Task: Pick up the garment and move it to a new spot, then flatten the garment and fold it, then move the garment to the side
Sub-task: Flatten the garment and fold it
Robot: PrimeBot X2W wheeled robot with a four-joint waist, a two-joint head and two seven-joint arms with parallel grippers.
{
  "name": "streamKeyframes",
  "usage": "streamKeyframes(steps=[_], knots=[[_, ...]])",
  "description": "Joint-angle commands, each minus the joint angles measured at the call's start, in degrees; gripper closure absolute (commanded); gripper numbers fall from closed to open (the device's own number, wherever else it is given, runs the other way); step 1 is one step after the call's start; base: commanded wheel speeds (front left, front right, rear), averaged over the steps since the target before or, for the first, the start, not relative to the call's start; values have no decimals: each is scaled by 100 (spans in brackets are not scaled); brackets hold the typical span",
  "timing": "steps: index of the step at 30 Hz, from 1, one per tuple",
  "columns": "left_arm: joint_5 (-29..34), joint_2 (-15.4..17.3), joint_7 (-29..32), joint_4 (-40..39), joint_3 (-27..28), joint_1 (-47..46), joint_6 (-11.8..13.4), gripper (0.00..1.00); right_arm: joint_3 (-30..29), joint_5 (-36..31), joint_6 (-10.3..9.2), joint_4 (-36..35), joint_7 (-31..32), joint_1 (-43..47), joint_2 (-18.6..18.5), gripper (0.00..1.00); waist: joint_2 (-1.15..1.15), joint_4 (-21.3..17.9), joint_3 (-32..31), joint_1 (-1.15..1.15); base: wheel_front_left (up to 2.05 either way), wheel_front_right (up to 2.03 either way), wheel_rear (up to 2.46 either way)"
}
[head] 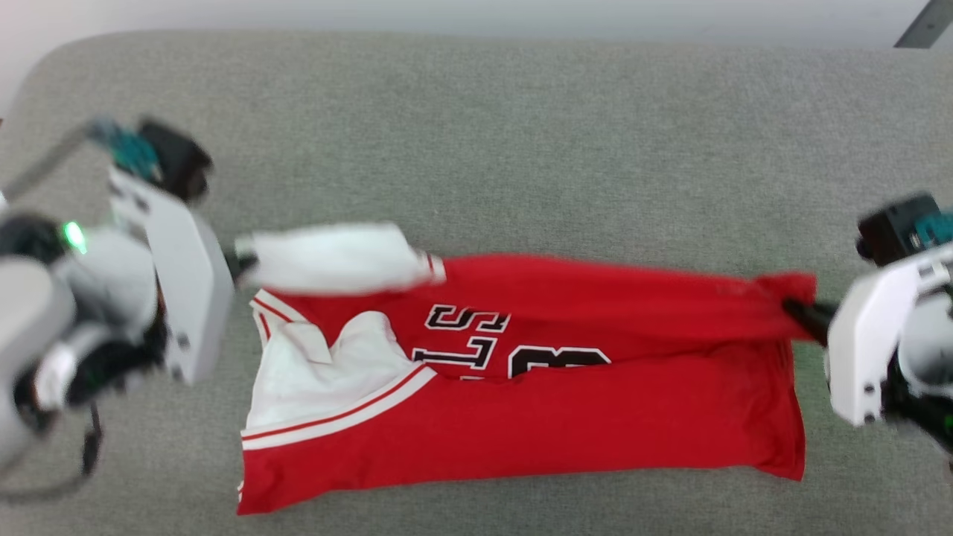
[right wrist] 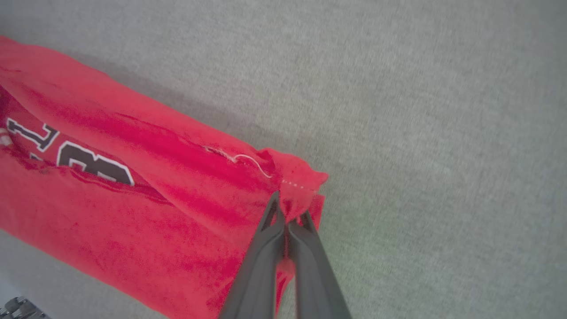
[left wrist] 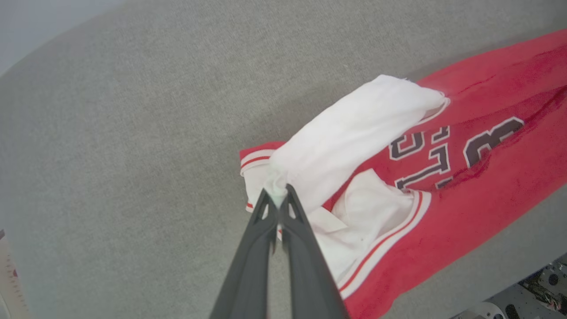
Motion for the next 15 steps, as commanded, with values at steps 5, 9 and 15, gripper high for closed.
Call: streamKeyframes(steps=[5, 9, 15], knots=[[-190, 206, -83, -786, -205, 703, 453, 100, -421, -143, -9, -178, 43, 835, 259, 100, 0, 41, -51, 0, 0, 0, 0], [-291, 106, -124, -711, -291, 1000, 428, 100, -463, -193, -9, -58, -1, 1029, 416, 100, 0, 24, -60, 0, 0, 0, 0], [-543, -272, -129, 9, -369, 1343, 127, 100, -258, -342, -9, 380, -62, 951, 522, 100, 0, -22, -110, 0, 0, 0, 0]])
